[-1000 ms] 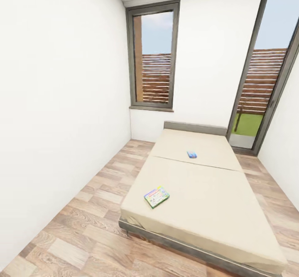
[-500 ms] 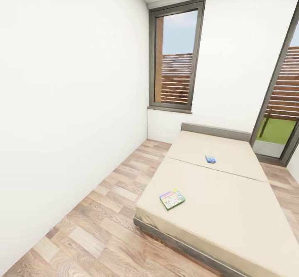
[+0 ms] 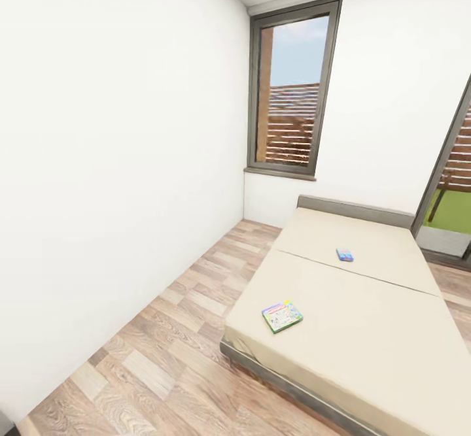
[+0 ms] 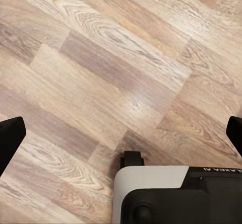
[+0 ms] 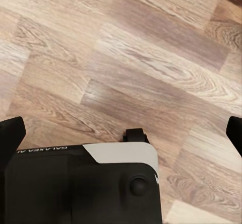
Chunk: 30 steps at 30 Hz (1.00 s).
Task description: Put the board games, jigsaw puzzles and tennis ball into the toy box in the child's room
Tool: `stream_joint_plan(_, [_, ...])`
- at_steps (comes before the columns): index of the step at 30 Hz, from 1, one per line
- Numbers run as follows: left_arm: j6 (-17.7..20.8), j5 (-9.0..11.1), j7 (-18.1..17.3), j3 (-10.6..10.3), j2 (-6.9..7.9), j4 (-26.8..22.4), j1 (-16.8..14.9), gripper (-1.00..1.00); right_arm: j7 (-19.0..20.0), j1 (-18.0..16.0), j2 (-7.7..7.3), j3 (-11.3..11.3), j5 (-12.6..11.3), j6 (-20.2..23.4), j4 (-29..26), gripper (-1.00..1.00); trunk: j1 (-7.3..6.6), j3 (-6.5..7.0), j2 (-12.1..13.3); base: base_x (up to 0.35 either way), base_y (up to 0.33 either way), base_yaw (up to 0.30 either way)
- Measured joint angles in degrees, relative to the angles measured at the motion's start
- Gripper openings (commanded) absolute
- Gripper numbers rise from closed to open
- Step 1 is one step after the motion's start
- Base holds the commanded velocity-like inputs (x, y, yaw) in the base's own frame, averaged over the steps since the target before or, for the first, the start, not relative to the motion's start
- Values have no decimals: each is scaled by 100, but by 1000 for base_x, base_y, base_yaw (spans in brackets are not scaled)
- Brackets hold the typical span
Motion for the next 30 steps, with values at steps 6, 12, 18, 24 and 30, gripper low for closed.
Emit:
stream_joint_plan(6, [0,0,0,-2,2,0,0,100,0,0,0,0,0,-1,0,100,-132,108,242,0,0,1])
stream_joint_plan(12, [0,0,0,-4,1,0,-1,100,0,-1,5,0,3,0,0,100,-264,214,481,0,0,0])
stream_joint_plan(18, [1,0,-1,-5,-2,-1,-3,100,-1,-3,2,0,-1,-3,-1,100,-395,314,715,0,0,0])
stream_joint_plan(24, [1,0,-1,-7,-4,-1,-3,100,-1,24,-1,-7,7,-41,-1,100,-395,314,717,0,0,0])
stream_joint_plan(30, [1,0,-1,-5,-3,-1,-3,100,-1,57,-19,-8,19,-64,-1,100,-395,314,717,0,0,0])
